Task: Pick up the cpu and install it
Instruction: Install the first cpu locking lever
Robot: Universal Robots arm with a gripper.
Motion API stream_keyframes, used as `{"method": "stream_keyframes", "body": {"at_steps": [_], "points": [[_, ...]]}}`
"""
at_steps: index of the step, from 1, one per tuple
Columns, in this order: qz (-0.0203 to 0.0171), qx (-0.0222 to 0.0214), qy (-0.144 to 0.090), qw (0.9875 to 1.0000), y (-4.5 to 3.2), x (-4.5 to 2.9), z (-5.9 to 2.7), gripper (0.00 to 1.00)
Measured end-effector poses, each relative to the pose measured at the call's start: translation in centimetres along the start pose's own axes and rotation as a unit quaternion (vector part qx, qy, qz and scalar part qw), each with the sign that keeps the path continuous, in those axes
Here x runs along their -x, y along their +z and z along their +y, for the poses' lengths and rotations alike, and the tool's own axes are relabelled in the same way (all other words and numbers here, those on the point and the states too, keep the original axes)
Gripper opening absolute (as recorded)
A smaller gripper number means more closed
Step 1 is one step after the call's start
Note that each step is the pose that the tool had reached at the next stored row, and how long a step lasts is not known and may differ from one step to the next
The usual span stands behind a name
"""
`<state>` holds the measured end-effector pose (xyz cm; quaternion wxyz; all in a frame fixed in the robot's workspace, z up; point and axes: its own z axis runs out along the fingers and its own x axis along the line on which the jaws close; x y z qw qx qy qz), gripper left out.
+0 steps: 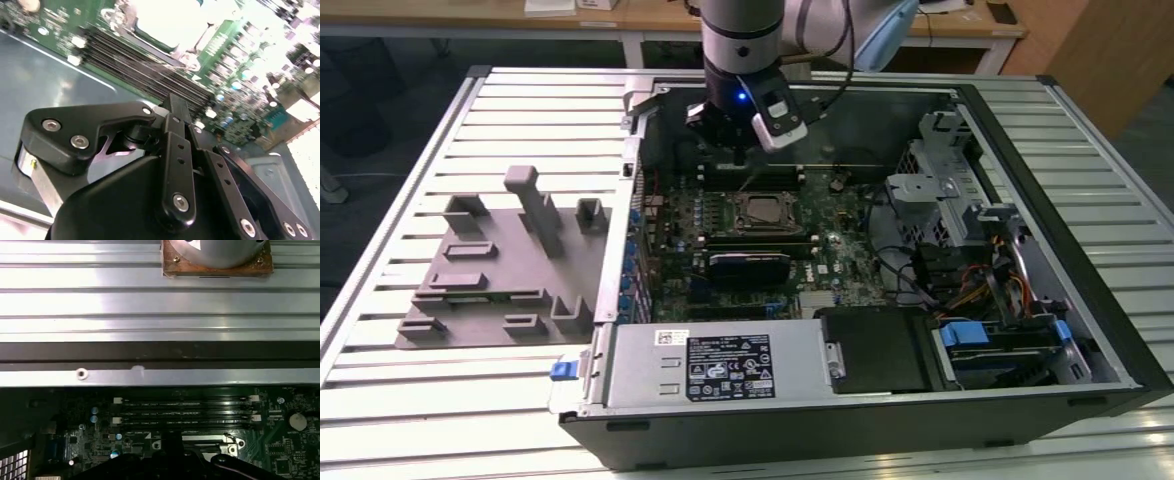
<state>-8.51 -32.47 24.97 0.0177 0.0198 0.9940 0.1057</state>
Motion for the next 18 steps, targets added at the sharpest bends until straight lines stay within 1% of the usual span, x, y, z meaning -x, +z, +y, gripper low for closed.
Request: {"method": "stream_keyframes", "body": {"at_steps": [5, 8, 14, 15, 18], "points": [[0.0015, 0.0000, 0.000, 1.0000, 0.08, 1.87, 0.07, 0.11], [0.0020, -0.0001, 0.000, 1.0000, 0.10, 2.54, 0.09, 0.11], [0.0018, -0.0003, 0.001, 1.0000, 0.12, 2.67, 0.09, 0.11], [0.0012, -0.0009, 0.002, 1.0000, 0.15, 2.67, 0.09, 0.11], [-0.0030, -0.0021, 0.007, 1.0000, 0.25, 2.66, 0.06, 0.11]]}}
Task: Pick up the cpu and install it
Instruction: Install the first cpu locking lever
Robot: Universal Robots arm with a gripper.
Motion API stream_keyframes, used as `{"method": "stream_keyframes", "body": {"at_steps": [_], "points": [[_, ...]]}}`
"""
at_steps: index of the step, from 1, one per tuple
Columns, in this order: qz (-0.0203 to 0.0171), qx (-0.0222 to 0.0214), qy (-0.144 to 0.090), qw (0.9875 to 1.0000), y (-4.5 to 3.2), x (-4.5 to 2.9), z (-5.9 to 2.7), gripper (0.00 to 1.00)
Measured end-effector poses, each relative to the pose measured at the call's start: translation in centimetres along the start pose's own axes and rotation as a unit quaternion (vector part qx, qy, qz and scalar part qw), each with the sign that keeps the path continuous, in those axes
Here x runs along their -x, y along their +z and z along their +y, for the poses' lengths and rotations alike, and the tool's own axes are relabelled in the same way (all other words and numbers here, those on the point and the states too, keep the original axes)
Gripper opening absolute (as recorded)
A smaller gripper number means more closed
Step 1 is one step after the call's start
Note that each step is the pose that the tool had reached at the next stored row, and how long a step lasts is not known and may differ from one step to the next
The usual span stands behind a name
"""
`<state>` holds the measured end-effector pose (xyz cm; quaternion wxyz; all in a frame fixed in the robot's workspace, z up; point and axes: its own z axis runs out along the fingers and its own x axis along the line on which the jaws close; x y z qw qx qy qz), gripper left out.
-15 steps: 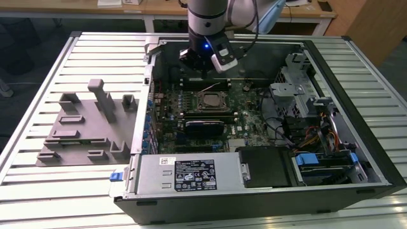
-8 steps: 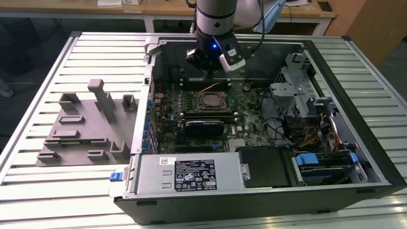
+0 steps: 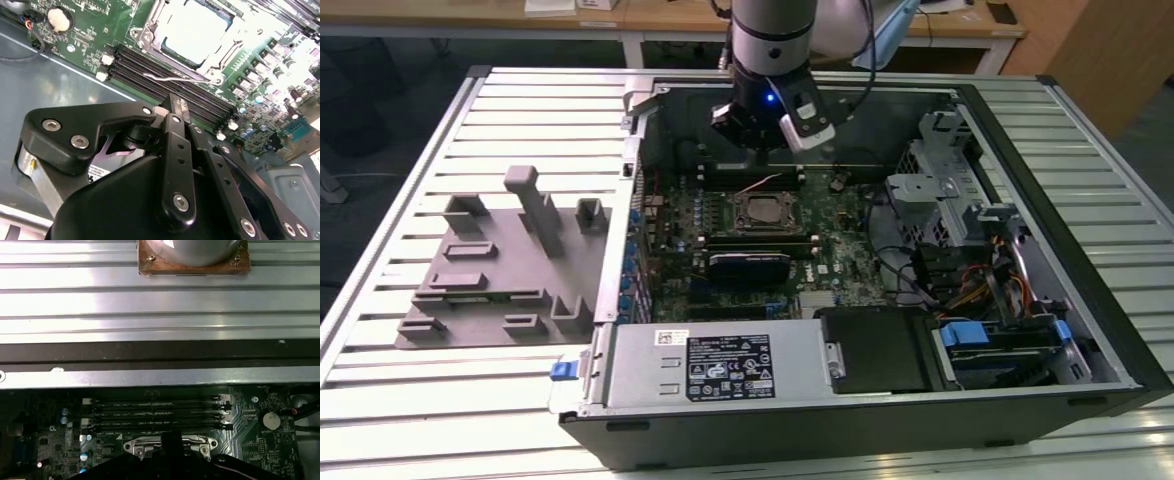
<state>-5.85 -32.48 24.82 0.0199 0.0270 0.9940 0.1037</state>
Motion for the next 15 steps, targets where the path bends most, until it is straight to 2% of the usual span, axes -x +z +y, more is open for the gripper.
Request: {"method": "stream_keyframes", "body": {"at_steps": [7, 15], "points": [[-0.0171, 0.0006, 0.004, 0.9998, 0.48, -0.02, -0.10, 0.11], [-0.0274, 0.0000, 0.011, 0.9996, 0.93, -0.04, -0.20, 0.11]]}}
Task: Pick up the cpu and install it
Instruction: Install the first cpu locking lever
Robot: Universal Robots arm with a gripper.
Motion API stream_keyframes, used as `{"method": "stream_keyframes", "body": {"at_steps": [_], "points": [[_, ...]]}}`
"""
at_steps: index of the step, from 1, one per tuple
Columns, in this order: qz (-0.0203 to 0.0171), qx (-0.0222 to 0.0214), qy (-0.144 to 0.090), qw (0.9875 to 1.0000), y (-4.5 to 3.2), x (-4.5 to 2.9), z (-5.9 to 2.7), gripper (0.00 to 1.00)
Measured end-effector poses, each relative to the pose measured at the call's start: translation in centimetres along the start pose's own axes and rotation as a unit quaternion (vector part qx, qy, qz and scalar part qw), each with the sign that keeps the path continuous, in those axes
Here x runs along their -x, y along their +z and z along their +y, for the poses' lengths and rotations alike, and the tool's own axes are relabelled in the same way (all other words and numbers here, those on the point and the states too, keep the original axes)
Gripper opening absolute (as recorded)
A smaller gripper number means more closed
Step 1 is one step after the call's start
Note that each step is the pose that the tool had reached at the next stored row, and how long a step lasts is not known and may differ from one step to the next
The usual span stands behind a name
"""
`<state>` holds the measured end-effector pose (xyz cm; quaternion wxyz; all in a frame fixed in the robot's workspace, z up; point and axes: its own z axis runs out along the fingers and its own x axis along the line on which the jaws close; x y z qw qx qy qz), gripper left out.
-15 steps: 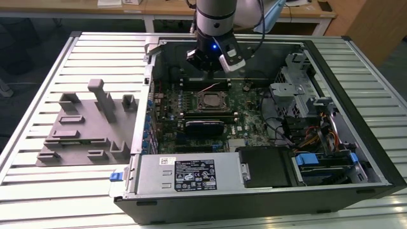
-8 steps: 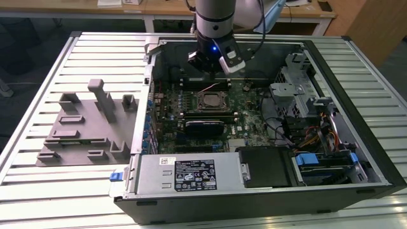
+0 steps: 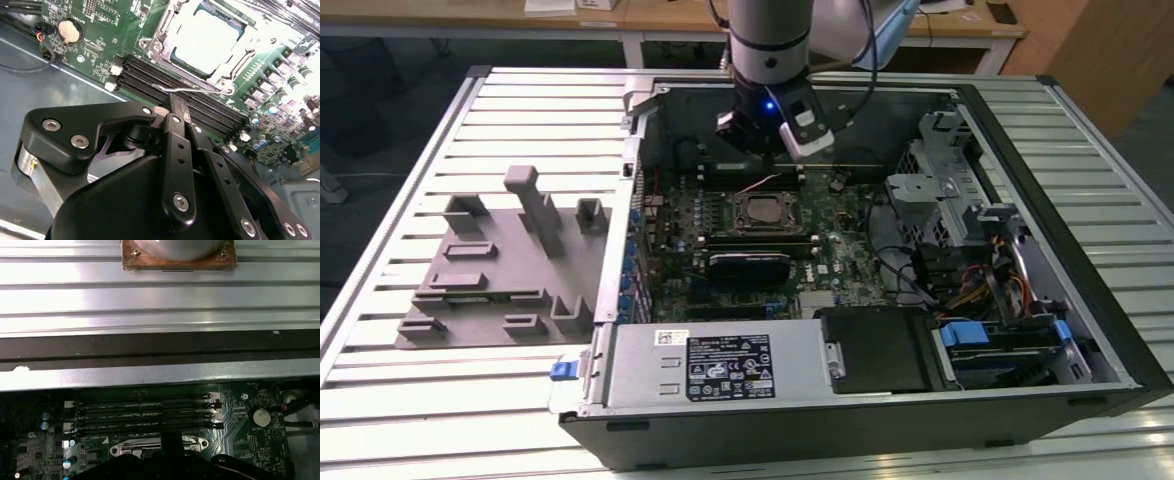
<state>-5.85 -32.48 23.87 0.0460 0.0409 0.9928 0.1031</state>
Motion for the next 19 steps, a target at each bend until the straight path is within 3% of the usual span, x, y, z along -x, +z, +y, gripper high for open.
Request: {"method": "stream_keyframes", "body": {"at_steps": [6, 16, 17, 19], "points": [[-0.0056, -0.0015, 0.006, 1.0000, 0.45, -0.04, -0.09, 0.11], [-0.0112, -0.0104, 0.023, 0.9996, 0.92, -0.09, -0.14, 0.11], [-0.0117, -0.0116, 0.025, 0.9995, 0.97, -0.09, -0.11, 0.11], [-0.0139, -0.0213, 0.031, 0.9992, 1.36, -0.14, 0.03, 0.11]]}}
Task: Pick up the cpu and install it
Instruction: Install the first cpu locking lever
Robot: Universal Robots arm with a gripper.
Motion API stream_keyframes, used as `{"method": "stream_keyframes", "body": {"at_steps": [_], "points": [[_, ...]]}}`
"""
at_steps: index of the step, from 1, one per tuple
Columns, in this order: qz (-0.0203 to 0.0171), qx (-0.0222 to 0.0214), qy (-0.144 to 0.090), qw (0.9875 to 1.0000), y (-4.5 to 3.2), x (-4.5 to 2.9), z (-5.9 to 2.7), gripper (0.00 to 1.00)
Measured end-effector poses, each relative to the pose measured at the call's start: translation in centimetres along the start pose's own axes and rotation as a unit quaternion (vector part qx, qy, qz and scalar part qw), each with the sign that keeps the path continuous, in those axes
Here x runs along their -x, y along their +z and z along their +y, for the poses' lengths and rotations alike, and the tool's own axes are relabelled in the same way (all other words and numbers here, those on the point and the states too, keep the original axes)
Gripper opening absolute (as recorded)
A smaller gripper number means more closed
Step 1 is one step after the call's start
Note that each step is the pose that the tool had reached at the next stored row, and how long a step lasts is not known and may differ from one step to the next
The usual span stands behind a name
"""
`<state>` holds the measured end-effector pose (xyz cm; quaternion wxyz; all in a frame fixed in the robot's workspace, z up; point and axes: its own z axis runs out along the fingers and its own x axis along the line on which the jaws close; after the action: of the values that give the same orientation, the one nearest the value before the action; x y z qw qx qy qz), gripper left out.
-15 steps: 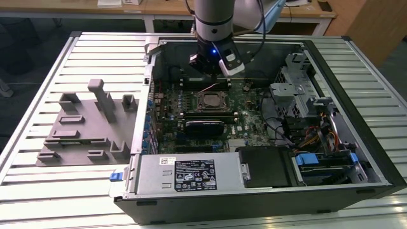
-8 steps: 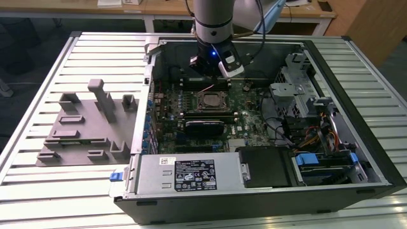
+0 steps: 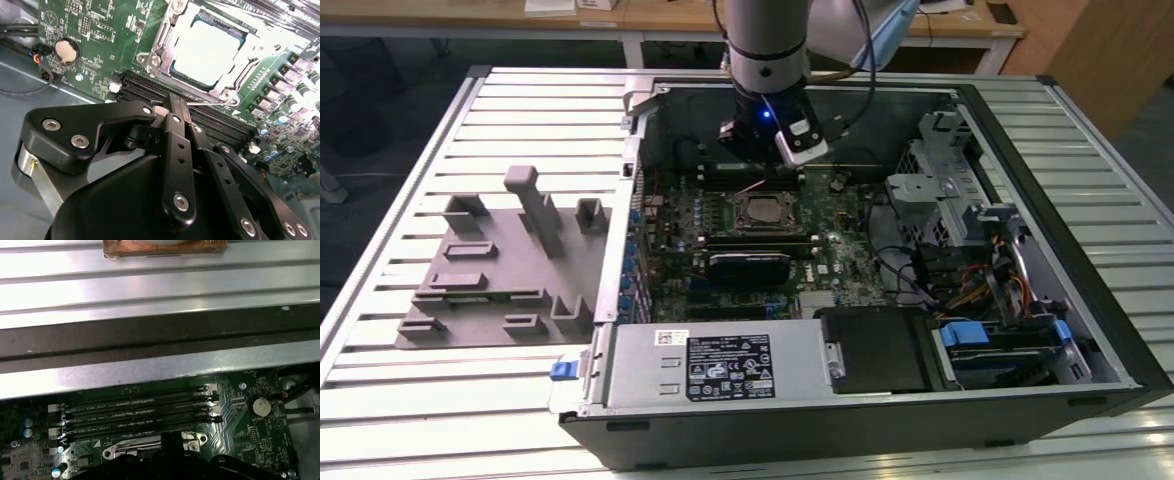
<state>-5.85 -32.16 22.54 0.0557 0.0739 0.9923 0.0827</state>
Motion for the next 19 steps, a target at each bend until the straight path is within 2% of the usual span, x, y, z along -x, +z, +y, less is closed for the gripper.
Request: {"method": "stream_keyframes", "body": {"at_steps": [2, 4, 10, 19], "points": [[-0.0015, -0.0088, 0.001, 1.0000, 0.09, -0.02, 0.08, 0.11], [-0.0023, -0.0131, 0.001, 0.9999, 0.21, -0.06, 0.23, 0.11], [-0.0035, -0.0185, 0.003, 0.9998, 0.56, -0.17, 0.69, 0.11], [-0.0083, -0.0230, 0.032, 0.9992, 0.99, -0.26, 0.99, 0.11]]}}
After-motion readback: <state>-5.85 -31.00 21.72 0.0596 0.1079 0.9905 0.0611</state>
